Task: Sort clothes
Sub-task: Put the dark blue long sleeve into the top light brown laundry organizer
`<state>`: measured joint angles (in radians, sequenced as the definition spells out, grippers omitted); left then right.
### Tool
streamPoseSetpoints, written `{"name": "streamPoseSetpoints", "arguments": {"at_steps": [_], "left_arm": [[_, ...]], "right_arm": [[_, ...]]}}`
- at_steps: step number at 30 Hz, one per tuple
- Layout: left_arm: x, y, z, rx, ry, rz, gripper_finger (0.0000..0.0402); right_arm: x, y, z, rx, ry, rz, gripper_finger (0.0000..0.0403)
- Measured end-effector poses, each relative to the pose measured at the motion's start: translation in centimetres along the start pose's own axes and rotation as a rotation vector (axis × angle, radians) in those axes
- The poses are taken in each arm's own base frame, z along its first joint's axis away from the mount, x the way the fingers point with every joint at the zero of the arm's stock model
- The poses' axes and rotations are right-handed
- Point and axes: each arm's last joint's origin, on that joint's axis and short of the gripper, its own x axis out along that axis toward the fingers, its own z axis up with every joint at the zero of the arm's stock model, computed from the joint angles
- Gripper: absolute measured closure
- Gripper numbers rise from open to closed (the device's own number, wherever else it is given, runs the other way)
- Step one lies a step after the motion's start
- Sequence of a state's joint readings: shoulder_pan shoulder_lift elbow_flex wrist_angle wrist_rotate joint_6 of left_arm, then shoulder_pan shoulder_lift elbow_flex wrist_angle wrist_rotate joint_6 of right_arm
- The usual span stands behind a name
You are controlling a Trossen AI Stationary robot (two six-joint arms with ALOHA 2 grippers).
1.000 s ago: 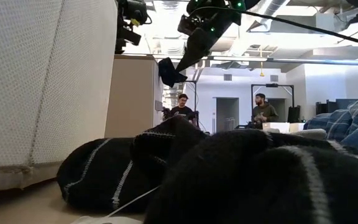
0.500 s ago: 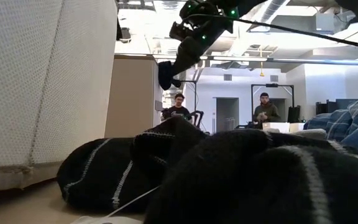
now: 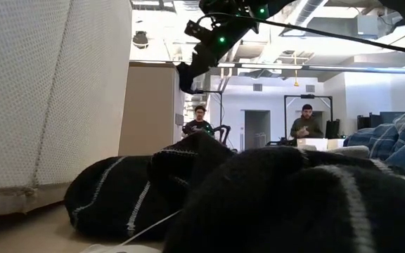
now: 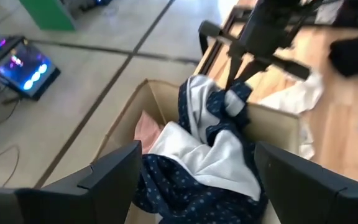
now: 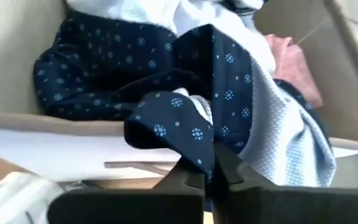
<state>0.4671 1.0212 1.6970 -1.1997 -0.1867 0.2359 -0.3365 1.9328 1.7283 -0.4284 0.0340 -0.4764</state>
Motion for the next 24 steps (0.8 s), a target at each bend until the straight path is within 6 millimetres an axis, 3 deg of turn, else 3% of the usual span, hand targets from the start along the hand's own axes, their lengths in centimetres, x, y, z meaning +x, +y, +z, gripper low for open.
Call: {"name": "streamPoseSetpoints", "arguments": {"at_steps": [6, 15, 20, 24], "left_arm": [[-3.0, -0.2, -0.9, -0.027, -0.092, -0.039, 0.0097], [-3.5, -0.7, -1.6, -0.018, -0.061, -0.091, 0.0097], [-3.0, -1.1, -1.3, -0.014, -0.049, -0.132, 0.0097], [-2.5, -1.6, -1.0, -0.012, -0.038, -0.174, 0.0097]], "right_arm": [[-1.1, -0.3, 1.9, -0.02, -0.028, -0.083, 0.0396], [-4.2, -1.9, 6.5, -0.078, -0.302, -0.1, 0.04], [-3.4, -2.4, 6.7, -0.093, -0.404, -0.056, 0.0401], [-0.7, -3.1, 5.2, -0.035, -0.396, 0.029, 0.0401]]}}
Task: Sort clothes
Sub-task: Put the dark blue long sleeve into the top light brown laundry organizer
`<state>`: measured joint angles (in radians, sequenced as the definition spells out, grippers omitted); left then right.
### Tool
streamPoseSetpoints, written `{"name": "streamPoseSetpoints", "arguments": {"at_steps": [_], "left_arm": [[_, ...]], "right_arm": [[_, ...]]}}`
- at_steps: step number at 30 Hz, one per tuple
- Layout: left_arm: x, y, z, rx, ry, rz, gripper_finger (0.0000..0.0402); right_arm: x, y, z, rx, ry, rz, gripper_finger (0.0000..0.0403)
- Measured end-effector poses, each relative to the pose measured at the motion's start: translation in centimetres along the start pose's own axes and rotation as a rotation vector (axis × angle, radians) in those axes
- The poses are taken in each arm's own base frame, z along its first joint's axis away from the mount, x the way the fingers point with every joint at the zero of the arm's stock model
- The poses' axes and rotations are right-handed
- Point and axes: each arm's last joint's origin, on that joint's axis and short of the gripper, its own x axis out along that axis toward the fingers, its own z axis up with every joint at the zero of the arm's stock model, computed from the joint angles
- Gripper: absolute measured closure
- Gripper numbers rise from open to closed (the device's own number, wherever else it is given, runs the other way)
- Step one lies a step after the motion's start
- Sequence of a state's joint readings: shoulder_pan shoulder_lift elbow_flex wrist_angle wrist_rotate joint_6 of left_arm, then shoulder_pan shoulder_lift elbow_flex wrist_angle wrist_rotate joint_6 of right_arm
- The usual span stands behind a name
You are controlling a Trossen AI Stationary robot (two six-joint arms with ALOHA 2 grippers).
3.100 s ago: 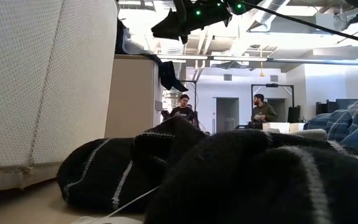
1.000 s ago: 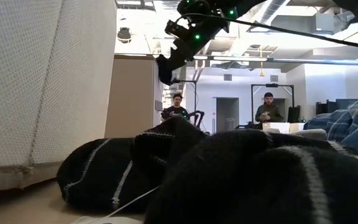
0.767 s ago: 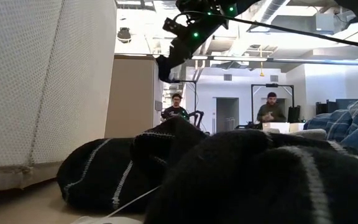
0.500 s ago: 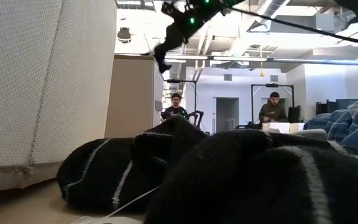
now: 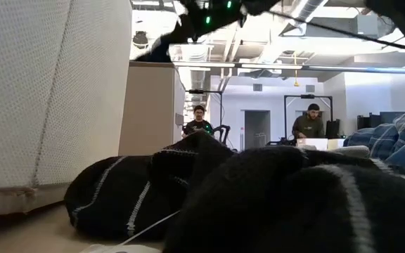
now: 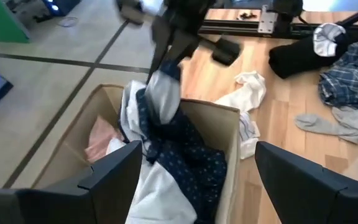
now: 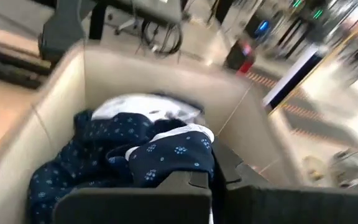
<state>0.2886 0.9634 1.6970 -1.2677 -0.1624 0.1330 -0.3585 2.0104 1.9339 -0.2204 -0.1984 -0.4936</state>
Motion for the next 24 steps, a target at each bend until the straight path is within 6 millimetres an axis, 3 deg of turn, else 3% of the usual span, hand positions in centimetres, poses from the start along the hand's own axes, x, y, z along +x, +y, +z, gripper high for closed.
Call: {"name": "streamPoseSetpoints", "arguments": {"at_steps": [5, 10, 14, 18, 24], "left_arm": [[1.1, -0.6, 0.4, 0.008, 0.026, -0.04, 0.0097], [3.0, -1.4, -0.3, 0.029, 0.078, -0.066, 0.0097], [5.6, -2.0, -1.2, 0.065, 0.122, -0.071, 0.0097], [7.6, -2.5, -1.8, 0.104, 0.123, -0.073, 0.0097], [9.4, -2.9, -1.8, 0.144, 0.095, -0.067, 0.0097]], "right_arm": [[1.4, -1.4, -3.3, 0.134, 0.024, 0.097, 0.0395], [0.5, -3.3, -3.6, 0.271, -0.066, 0.238, 0.0377], [0.1, -3.5, -3.5, 0.309, -0.065, 0.292, 0.0348], [0.1, -3.4, -3.4, 0.341, -0.062, 0.328, 0.0296], [0.0, -3.4, -3.3, 0.427, -0.065, 0.372, 0.0172]]}}
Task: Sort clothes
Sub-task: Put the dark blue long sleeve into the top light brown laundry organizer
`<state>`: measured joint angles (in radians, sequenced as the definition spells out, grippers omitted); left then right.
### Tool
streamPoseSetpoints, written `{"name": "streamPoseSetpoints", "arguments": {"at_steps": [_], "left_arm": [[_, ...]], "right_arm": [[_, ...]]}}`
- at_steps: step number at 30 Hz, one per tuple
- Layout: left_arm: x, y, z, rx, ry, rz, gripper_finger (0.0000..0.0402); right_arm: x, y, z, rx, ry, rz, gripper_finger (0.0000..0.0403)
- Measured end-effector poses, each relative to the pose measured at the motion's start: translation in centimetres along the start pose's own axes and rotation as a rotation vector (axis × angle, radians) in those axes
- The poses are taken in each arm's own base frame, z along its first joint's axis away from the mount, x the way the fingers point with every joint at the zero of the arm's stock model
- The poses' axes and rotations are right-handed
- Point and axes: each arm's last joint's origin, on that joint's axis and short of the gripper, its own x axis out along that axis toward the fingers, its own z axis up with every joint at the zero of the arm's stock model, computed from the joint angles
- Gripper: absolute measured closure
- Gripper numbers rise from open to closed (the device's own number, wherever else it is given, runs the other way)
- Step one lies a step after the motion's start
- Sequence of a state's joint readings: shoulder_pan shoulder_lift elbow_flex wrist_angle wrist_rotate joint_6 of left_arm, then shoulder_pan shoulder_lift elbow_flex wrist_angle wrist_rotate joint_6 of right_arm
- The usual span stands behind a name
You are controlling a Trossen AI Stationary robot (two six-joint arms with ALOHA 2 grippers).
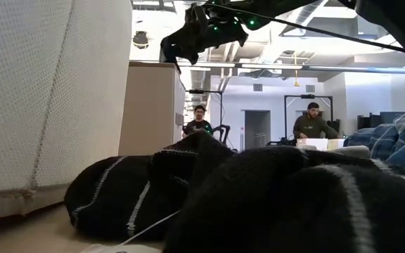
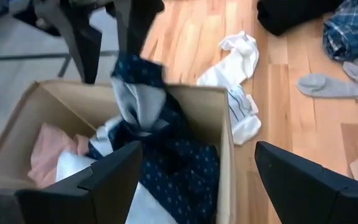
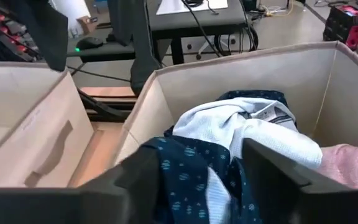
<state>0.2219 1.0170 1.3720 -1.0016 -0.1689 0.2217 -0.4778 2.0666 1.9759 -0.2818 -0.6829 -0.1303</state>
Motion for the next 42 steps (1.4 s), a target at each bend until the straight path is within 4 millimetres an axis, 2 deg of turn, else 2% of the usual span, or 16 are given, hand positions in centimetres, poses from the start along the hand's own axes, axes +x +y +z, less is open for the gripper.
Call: {"name": "streamPoseSetpoints", "arguments": {"at_steps": [2, 5, 10, 18, 27, 29, 31, 33, 36, 37, 42], "left_arm": [[0.3, 0.1, 0.3, 0.01, -0.026, 0.012, 0.0097], [1.0, 0.5, 0.9, 0.023, -0.059, 0.034, 0.0097], [3.2, 1.1, 1.3, 0.056, -0.008, 0.056, 0.0097], [8.0, 2.2, 1.5, 0.05, 0.085, 0.025, 0.0097], [11.0, 5.2, 1.5, -0.055, 0.077, 0.126, 0.0103], [11.3, 5.7, 1.3, -0.053, 0.08, 0.136, 0.0124], [11.3, 5.9, 1.1, -0.031, 0.094, 0.128, 0.0167], [11.3, 5.8, 1.0, 0.003, 0.104, 0.118, 0.0233], [11.0, 5.7, 0.8, 0.062, 0.129, 0.103, 0.0357], [10.8, 5.7, 0.7, 0.074, 0.135, 0.101, 0.0378], [9.7, 5.8, -0.1, 0.125, 0.233, 0.17, 0.0398]], "right_arm": [[-0.1, 0.1, 0.1, 0.016, -0.004, 0.001, 0.0141], [-0.1, 0.4, 0.3, 0.024, -0.007, 0.006, 0.0119], [-0.3, 0.8, 0.7, 0.073, -0.014, 0.011, 0.0117], [0.0, 1.2, 0.8, 0.09, -0.011, 0.021, 0.0117], [0.1, 1.3, 0.8, 0.079, -0.009, 0.024, 0.0117], [0.1, 1.3, 0.8, 0.072, -0.009, 0.024, 0.0117], [0.1, 1.3, 0.8, 0.064, -0.007, 0.023, 0.0117], [0.1, 1.3, 0.8, 0.061, -0.007, 0.024, 0.0117], [0.1, 1.3, 0.7, 0.057, -0.003, 0.024, 0.0117], [0.1, 1.3, 0.7, 0.059, -0.001, 0.024, 0.0117], [-0.5, 1.6, 0.8, 0.063, 0.031, 0.025, 0.0117]]}}
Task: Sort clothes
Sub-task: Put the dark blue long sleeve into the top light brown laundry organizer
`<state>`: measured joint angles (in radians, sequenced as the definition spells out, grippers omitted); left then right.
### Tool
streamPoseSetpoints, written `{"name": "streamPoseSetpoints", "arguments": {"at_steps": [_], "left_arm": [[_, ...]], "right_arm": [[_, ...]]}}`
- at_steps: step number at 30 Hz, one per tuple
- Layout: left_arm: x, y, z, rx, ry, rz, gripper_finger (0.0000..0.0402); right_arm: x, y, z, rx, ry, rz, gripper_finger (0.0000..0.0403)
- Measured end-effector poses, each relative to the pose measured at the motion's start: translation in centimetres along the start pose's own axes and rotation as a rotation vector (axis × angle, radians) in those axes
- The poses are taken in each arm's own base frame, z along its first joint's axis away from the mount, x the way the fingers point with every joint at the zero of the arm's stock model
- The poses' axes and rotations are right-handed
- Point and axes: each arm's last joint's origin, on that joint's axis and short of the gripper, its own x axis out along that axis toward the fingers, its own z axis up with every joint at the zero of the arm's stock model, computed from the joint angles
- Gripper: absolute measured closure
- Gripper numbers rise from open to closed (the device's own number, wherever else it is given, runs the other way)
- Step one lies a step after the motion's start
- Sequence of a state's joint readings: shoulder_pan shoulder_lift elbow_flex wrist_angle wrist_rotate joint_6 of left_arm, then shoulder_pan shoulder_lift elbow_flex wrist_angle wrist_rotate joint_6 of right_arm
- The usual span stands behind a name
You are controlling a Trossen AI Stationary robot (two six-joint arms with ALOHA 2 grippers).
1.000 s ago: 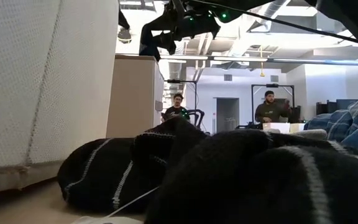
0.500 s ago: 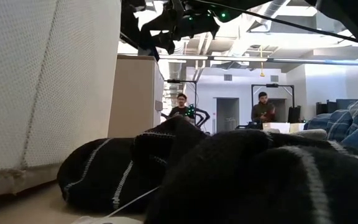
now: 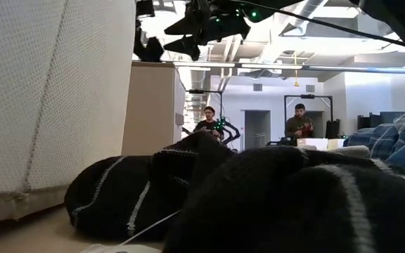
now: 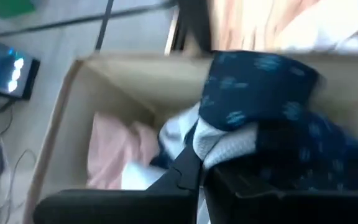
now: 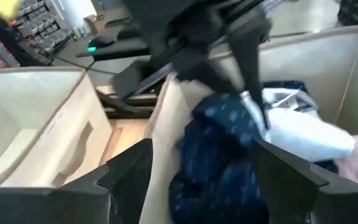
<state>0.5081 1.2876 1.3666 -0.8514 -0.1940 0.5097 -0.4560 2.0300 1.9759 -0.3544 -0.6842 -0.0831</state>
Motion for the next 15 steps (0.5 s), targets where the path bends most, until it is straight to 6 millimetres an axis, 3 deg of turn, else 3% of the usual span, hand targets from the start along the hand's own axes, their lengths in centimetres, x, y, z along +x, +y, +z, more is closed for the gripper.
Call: {"name": "streamPoseSetpoints", "arguments": {"at_steps": [8, 15], "left_arm": [[-0.2, 0.9, -2.7, -0.019, 0.201, -0.025, 0.04], [2.3, 2.1, -4.1, -0.121, 0.28, -0.154, 0.0401]], "right_arm": [[-1.5, 0.5, -0.1, 0.013, 0.109, -0.132, 0.0117], [-2.1, 2.3, -0.7, 0.061, 0.228, -0.117, 0.0117]]}}
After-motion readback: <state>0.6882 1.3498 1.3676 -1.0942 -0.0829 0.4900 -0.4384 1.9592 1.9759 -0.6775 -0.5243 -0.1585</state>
